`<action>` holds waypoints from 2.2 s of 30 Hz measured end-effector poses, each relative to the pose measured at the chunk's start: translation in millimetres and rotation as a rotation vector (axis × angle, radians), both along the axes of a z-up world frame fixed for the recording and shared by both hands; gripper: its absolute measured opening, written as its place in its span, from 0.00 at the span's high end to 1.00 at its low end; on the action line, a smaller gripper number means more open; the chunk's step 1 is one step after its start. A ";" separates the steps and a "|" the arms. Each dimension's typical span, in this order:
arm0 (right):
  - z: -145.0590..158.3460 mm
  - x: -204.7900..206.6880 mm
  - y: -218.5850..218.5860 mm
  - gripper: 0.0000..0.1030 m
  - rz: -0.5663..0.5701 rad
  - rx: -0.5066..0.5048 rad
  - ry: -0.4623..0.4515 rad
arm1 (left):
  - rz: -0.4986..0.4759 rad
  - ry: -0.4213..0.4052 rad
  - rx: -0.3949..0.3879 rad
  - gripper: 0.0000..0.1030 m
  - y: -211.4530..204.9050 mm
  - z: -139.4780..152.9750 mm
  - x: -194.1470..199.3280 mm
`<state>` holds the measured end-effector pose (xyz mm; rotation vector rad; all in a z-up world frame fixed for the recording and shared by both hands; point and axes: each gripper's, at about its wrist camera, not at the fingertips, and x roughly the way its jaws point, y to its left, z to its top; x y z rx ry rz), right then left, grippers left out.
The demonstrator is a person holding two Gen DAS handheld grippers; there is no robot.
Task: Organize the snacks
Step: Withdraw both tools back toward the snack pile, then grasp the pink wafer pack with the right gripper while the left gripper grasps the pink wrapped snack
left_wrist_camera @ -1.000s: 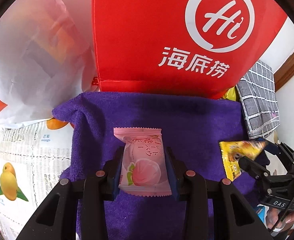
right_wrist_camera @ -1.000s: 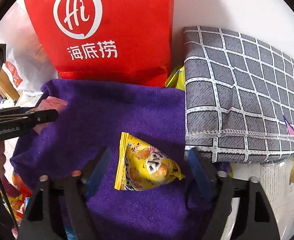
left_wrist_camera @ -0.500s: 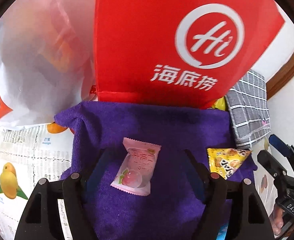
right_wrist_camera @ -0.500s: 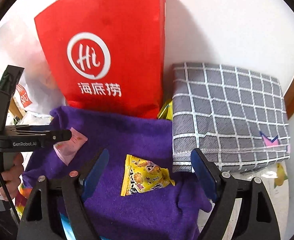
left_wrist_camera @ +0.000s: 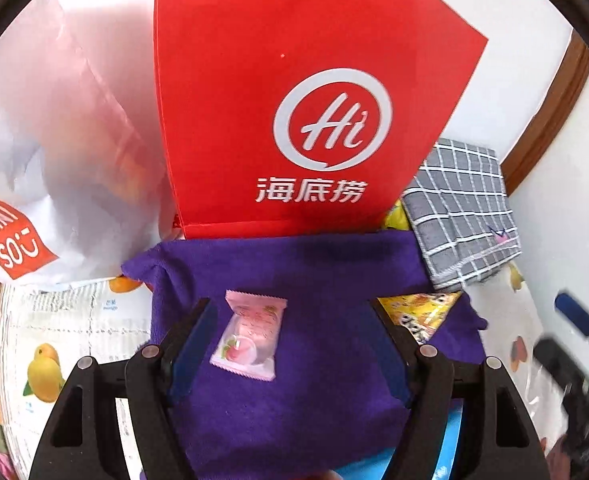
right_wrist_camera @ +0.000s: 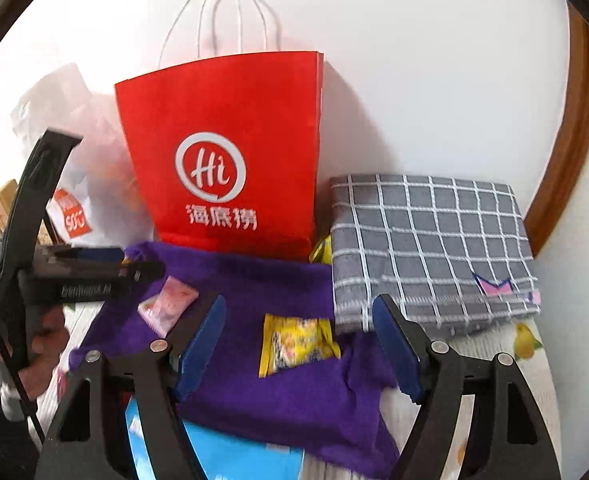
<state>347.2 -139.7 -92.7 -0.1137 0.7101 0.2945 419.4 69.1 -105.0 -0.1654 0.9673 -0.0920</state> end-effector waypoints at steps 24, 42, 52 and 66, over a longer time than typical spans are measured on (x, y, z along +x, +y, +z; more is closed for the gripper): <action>-70.5 -166.4 16.5 0.32 0.126 0.010 0.215 | 0.060 0.024 -0.033 0.29 43.9 25.2 -174.5; -126.7 -155.4 49.2 0.69 0.183 -0.066 0.246 | 0.105 0.065 -0.019 0.29 47.0 -14.6 -244.8; -85.6 -199.7 9.5 0.69 0.134 -0.011 0.114 | 0.041 0.050 -0.034 0.29 12.7 -28.7 -259.3; -133.2 -202.1 -70.0 0.69 -0.075 0.046 0.147 | 0.022 0.060 -0.027 0.29 -16.4 -70.5 -243.5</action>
